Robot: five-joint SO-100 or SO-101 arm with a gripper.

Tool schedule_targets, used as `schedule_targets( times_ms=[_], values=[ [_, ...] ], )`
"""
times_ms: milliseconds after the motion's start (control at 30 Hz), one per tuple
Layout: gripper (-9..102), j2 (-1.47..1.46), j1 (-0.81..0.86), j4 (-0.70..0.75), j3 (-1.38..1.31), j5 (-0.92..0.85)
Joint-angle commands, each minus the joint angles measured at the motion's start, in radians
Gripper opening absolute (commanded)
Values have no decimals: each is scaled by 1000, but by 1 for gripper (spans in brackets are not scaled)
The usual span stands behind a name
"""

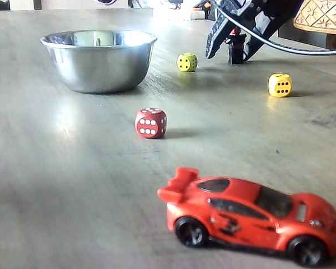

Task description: Pick up the lego figure and place in bowl

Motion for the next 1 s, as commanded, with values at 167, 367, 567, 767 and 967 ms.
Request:
schedule_targets(
  times_ms=[167, 367, 567, 767, 967],
  values=[
    [26, 18, 6, -3, -44, -9],
    [23, 18, 6, -3, -48, -9],
    [9, 20, 0, -6, -48, -11],
    [4, 20, -2, -12, -48, -11],
    [4, 20, -2, -12, -48, -11]
  ],
)
